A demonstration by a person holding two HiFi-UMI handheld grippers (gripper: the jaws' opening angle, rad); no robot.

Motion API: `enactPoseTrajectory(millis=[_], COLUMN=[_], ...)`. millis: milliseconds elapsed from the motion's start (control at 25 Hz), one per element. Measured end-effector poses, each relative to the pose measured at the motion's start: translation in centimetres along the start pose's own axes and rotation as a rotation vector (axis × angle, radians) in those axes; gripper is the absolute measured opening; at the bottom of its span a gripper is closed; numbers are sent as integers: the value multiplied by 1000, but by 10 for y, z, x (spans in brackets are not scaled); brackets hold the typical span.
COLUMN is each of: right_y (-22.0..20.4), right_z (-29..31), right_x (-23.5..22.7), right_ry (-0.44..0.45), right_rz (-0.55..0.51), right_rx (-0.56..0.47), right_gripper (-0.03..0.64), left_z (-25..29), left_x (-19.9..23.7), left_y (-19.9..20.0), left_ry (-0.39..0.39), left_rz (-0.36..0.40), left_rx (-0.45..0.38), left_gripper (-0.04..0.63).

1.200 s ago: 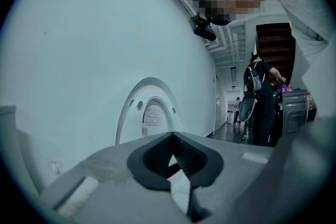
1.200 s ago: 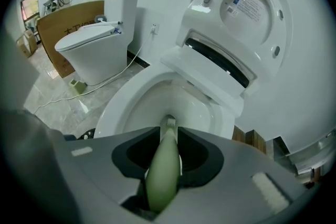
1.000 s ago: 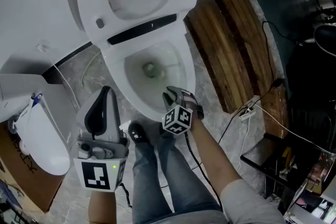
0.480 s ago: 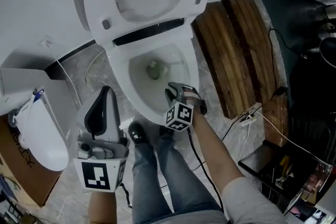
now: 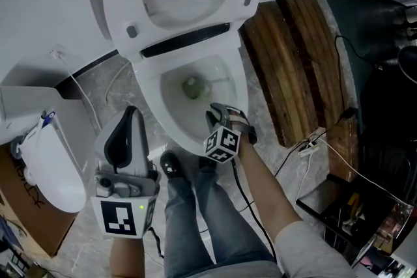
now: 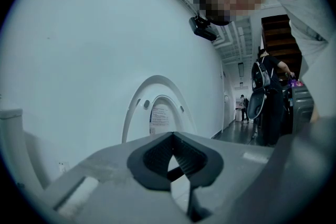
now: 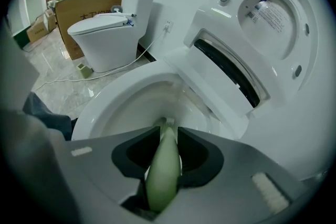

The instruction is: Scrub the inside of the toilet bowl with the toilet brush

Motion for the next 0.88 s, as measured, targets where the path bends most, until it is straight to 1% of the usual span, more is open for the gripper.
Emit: enactPoseTrajectory(millis=[120, 240, 440, 680, 800, 880], right_y=[-4, -8, -12, -7, -3, 0], right_z=[-1, -3, -7, -10, -12, -13], right_x=[2, 6, 16, 24, 27, 29], right_ry=[4, 13, 20, -2, -10, -11], right_rz=[58, 140, 341, 582, 683, 730], right_rx=[7, 13, 18, 24, 19, 10], right_gripper=[106, 106, 106, 106, 106, 106], left_z=[-1, -2, -4, -9, -11, -13], left_x=[1, 1, 1, 3, 4, 6], left_y=[0, 0, 2, 4, 4, 4], left_ry=[-2, -8, -21, -35, -38, -40], left_rz=[1, 3, 5, 3, 2, 1], left_rx=[2, 2, 0, -3, 1, 4], left_gripper=[3, 3, 3, 3, 3, 3])
Point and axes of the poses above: the fingertips, and each gripper's own axes: z forward along the fingers, x to its left, y out of its top, the point moved 9 cm from there along -z, backward along the fingers, and after that the axes turned 10 degrees about -z, right-handed, at the moved point
